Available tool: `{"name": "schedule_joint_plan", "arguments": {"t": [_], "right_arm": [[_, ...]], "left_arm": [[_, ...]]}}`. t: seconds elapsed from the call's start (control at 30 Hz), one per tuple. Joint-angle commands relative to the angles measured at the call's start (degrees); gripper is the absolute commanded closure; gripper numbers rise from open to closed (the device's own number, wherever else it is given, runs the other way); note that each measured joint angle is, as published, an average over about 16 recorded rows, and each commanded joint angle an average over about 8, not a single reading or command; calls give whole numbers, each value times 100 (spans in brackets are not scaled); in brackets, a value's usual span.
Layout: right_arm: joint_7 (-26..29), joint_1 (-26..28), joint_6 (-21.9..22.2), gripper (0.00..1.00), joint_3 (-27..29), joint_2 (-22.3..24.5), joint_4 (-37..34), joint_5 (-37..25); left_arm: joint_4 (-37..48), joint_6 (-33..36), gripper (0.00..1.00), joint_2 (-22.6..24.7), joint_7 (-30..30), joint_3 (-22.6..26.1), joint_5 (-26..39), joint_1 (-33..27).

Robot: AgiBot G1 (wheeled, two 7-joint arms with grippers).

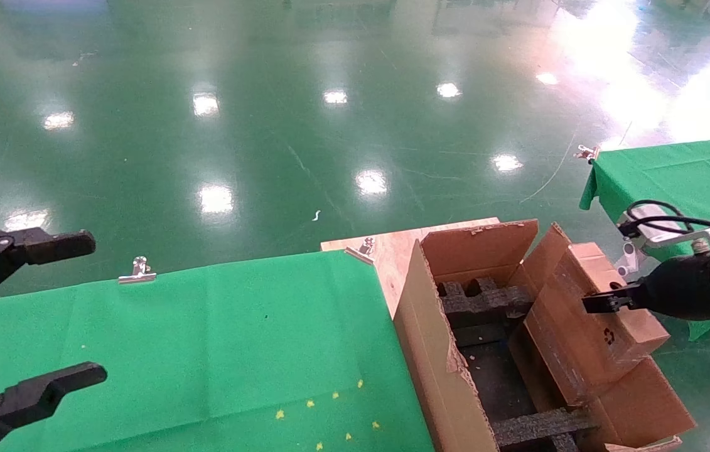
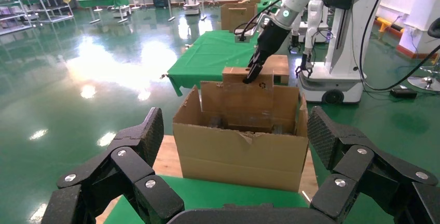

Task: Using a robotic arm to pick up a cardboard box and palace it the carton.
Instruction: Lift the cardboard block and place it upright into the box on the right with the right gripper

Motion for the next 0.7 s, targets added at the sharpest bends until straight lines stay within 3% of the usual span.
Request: {"name": "schedule_joint_plan", "arguments": {"t": [0.03,0.7], "right_arm": [[50,-52,73,100,-25,-18,-1,-19],[880,-742,858,100,-377,-341,-87,-611]], "left_arm": [[0,0,0,0,0,0,0,0],[0,0,0,0,0,0,0,0]]}}
